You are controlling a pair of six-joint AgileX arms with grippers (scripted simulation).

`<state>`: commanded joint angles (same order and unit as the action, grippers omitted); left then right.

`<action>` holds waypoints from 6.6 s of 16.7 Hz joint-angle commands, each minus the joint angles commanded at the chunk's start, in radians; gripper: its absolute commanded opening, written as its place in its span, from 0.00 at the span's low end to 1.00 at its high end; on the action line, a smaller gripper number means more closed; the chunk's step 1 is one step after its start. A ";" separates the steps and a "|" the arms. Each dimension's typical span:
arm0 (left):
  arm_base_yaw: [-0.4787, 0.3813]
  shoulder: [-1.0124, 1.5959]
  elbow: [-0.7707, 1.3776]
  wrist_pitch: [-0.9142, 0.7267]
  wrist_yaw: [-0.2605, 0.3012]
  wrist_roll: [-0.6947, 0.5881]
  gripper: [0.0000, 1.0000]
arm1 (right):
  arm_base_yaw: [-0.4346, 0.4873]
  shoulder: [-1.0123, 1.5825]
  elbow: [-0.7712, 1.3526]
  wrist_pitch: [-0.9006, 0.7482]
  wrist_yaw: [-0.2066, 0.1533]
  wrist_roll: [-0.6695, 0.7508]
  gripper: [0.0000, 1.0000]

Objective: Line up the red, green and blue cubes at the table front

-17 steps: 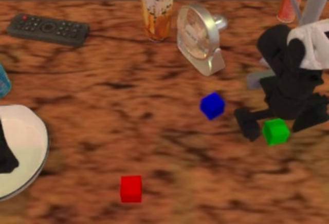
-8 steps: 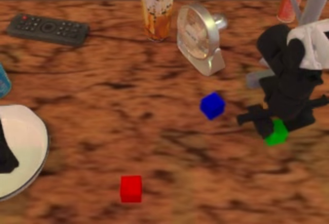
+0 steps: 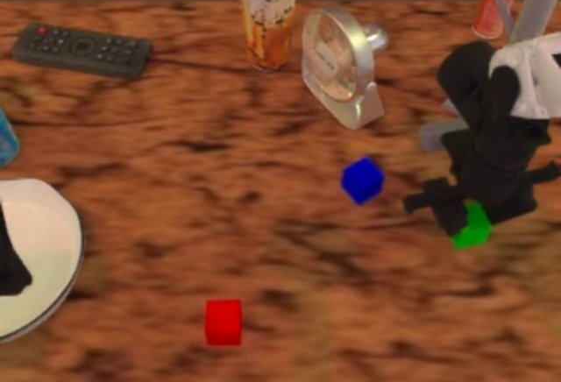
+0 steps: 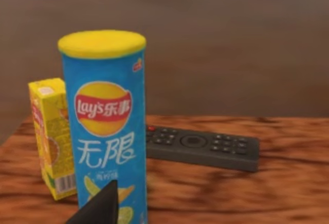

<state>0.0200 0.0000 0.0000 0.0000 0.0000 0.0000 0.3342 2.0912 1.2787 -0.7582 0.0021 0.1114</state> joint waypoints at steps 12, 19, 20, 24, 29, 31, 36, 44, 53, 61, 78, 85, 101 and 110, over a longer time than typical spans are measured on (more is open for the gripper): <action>0.000 0.000 0.000 0.000 0.000 0.000 1.00 | 0.006 -0.128 0.148 -0.258 0.001 -0.003 0.00; 0.000 0.000 0.000 0.000 0.000 0.000 1.00 | 0.062 -0.114 0.165 -0.270 0.002 0.069 0.00; 0.000 0.000 0.000 0.000 0.000 0.000 1.00 | 0.095 -0.110 0.174 -0.277 0.003 0.113 0.00; 0.000 0.000 0.000 0.000 0.000 0.000 1.00 | 0.271 -0.100 0.207 -0.310 0.006 0.372 0.00; 0.000 0.000 0.000 0.000 0.000 0.000 1.00 | 0.501 -0.102 0.239 -0.346 0.009 0.708 0.00; 0.000 0.000 0.000 0.000 0.000 0.000 1.00 | 0.560 -0.110 0.245 -0.351 0.011 0.779 0.00; 0.000 0.000 0.000 0.000 0.000 0.000 1.00 | 0.586 -0.117 0.247 -0.351 0.012 0.807 0.00; 0.000 0.000 0.000 0.000 0.000 0.000 1.00 | 0.585 -0.052 0.123 -0.156 0.012 0.811 0.00; 0.000 0.000 0.000 0.000 0.000 0.000 1.00 | 0.589 -0.028 0.084 -0.100 0.013 0.812 0.23; 0.000 0.000 0.000 0.000 0.000 0.000 1.00 | 0.589 -0.028 0.084 -0.100 0.013 0.812 0.83; 0.000 0.000 0.000 0.000 0.000 0.000 1.00 | 0.594 -0.080 0.185 -0.262 0.012 0.816 1.00; 0.000 0.000 0.000 0.000 0.000 0.000 1.00 | 0.593 -0.116 0.241 -0.348 0.012 0.812 1.00; 0.000 0.000 0.000 0.000 0.000 0.000 1.00 | 0.242 0.279 0.795 -0.540 0.003 -0.066 1.00; 0.000 0.000 0.000 0.000 0.000 0.000 1.00 | 0.189 0.317 0.869 -0.551 0.004 -0.169 1.00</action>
<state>0.0200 0.0000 0.0000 0.0000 0.0000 0.0000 0.5229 2.4078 2.1481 -1.3090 0.0059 -0.0579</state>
